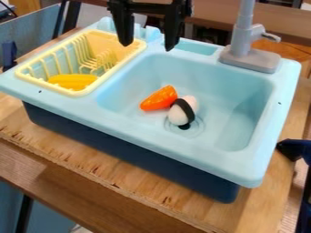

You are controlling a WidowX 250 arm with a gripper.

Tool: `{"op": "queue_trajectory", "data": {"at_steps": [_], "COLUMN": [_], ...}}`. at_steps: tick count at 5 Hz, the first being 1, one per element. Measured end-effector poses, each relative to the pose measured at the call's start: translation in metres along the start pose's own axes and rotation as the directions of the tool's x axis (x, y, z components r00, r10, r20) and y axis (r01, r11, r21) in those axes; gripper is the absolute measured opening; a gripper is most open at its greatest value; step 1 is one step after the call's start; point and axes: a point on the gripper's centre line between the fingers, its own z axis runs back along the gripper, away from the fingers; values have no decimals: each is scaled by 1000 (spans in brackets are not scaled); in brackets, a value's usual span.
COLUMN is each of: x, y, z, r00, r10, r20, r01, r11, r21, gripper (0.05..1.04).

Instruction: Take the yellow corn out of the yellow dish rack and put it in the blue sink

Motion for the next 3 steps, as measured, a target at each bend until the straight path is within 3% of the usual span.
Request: {"op": "queue_trajectory", "data": {"at_steps": [1, 2, 3], "x": [1, -3, -7], "y": [-1, 30, 70], "z": [-12, -11, 9], "r00": [999, 999, 995], "r10": [-7, -21, 91], "r20": [-35, -50, 33], "r01": [7, 17, -85], "r11": [1000, 996, 984], "r21": [-6, -91, -155], "gripper": [1001, 1000, 1000]}}
